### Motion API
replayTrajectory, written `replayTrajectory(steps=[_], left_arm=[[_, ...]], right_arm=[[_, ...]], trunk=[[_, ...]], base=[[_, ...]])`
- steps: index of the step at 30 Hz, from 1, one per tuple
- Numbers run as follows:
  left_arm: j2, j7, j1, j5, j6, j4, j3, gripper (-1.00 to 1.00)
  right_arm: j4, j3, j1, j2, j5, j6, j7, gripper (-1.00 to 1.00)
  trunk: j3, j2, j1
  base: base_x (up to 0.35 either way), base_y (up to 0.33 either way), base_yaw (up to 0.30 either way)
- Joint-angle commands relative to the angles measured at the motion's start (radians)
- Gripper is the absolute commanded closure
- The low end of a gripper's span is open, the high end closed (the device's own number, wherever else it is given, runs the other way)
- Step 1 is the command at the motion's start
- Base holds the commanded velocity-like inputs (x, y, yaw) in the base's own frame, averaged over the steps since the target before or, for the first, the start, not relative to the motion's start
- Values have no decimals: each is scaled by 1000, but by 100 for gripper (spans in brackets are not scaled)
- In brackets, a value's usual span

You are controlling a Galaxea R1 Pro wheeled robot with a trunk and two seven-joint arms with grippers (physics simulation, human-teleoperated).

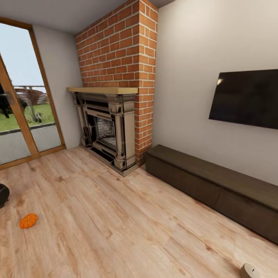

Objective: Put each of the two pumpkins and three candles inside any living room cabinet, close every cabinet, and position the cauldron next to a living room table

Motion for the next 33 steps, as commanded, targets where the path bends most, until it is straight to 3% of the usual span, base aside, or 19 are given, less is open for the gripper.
replayTrajectory(steps=[1,13,21,33], left_arm=[[0,-1,-1,-1,-6,1,-6,-100],[1,0,-1,-2,-32,1,-23,-100],[1,0,-1,-2,-32,1,-23,-100],[1,1,-1,-2,-32,3,-23,-100]], right_arm=[[0,-1,0,0,0,0,0,-100],[0,0,0,3,-1,0,0,-100],[0,1,0,-14,4,0,0,-100],[0,2,0,-17,4,0,0,-100]], trunk=[[-1,0,1],[-1,0,1],[-1,0,1],[-1,0,1]], base=[[337,123,0],[323,160,0],[312,181,0],[312,182,0]])
